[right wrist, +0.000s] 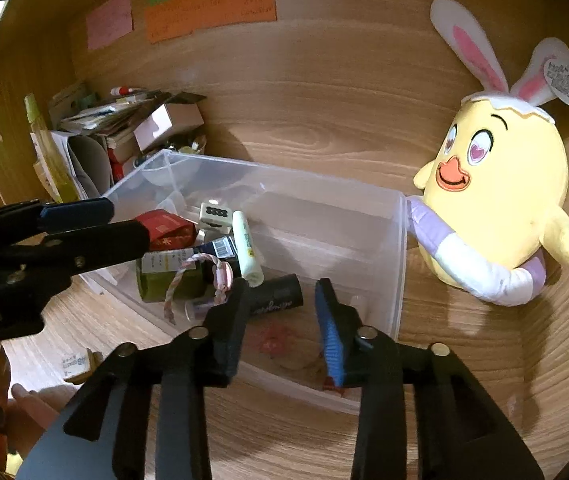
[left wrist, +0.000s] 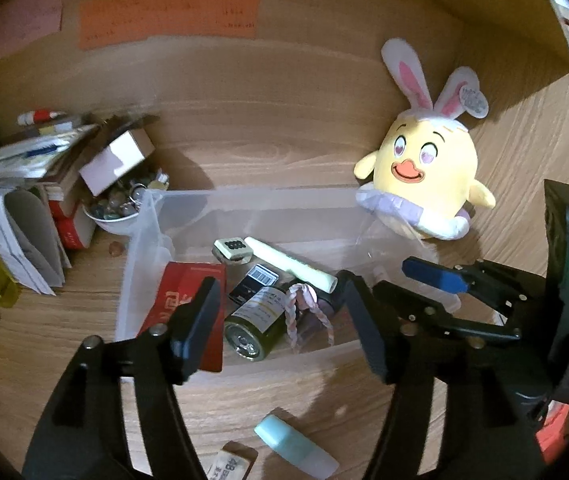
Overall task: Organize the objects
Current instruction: 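Carry the bracelet and bead into the clear box and release both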
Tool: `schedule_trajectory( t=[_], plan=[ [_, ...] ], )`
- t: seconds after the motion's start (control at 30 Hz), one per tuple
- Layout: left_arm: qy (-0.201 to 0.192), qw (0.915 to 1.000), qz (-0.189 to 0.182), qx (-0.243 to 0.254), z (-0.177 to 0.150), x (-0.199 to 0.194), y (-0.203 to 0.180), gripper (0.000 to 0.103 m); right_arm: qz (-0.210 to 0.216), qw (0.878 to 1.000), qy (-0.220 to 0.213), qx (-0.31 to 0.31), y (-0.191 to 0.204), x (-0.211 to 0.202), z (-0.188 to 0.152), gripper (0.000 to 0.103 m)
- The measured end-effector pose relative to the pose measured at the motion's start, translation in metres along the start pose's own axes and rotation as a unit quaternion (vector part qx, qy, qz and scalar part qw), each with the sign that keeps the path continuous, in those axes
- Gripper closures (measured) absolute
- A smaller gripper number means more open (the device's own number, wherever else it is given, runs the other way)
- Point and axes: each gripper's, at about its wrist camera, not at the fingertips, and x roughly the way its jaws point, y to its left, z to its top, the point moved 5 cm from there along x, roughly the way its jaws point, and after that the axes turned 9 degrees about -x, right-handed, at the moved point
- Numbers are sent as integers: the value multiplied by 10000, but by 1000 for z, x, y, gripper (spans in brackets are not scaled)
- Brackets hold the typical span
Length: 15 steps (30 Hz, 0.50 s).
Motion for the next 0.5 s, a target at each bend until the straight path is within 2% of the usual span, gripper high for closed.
schedule_trajectory(
  t=[0.07, 0.23, 0.33, 0.5],
  plan=[
    [-51, 10000, 50, 22, 0, -7, 0, 32, 4, 10000, -60, -2, 1, -4, 1, 62],
    [-273, 9994, 219, 75, -2, -29, 4, 13, -101, 9995, -255, -153, 8, -19, 7, 46],
    [-376, 9989, 272, 50, -5, -42, 10, 8, -141, 9991, -320, -238, 14, -28, 8, 31],
    [-301, 9990, 327, -110, -11, -52, 24, 7, -40, 9988, -359, -317, 26, -37, 7, 28]
  ],
)
